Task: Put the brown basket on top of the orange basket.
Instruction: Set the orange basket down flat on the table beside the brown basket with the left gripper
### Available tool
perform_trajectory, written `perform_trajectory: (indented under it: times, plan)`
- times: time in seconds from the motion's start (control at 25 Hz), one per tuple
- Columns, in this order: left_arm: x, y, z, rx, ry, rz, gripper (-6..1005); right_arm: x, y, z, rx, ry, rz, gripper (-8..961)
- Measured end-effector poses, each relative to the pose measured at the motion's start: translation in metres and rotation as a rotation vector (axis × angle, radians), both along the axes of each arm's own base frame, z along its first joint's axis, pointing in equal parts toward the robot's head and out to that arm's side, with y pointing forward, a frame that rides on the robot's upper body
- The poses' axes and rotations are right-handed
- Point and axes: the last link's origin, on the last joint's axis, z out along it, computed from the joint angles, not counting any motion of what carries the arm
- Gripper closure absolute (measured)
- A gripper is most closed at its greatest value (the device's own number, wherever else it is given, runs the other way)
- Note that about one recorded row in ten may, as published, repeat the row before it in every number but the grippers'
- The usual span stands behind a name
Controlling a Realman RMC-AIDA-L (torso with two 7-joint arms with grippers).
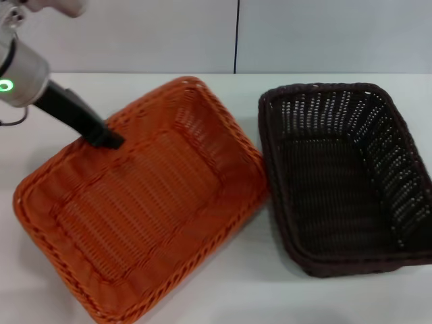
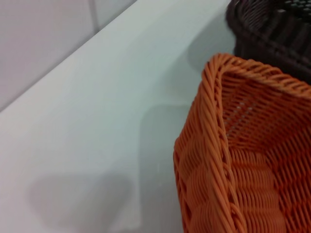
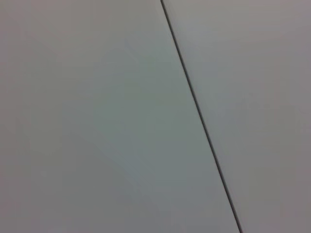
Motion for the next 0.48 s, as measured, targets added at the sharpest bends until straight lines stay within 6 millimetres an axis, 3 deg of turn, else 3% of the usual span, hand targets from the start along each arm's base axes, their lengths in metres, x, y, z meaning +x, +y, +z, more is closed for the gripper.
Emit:
perform_trajectory:
  times: [0.08,0.12,0.32,0.48]
  plan:
    - [0.005,0.001,-0.006,-0.024,0.001,-0.038,826,-0.002,0.001,-0.001,-0.003,0.000,0.000,391]
    - [0.020,0.003,-0.016,-0.062,0.002,-0.109,826,-0.002,0.002,-0.001,-0.003,0.001,0.000,391]
    - [0.025,0.003,-0.019,-0.078,0.005,-0.133,829,-0.001,0.001,-0.002,-0.001,0.007,-0.006,391]
    - [0.038,0.008,-0.036,-0.127,0.013,-0.192,830,0.002,-0.001,-0.005,-0.010,0.012,-0.019,392]
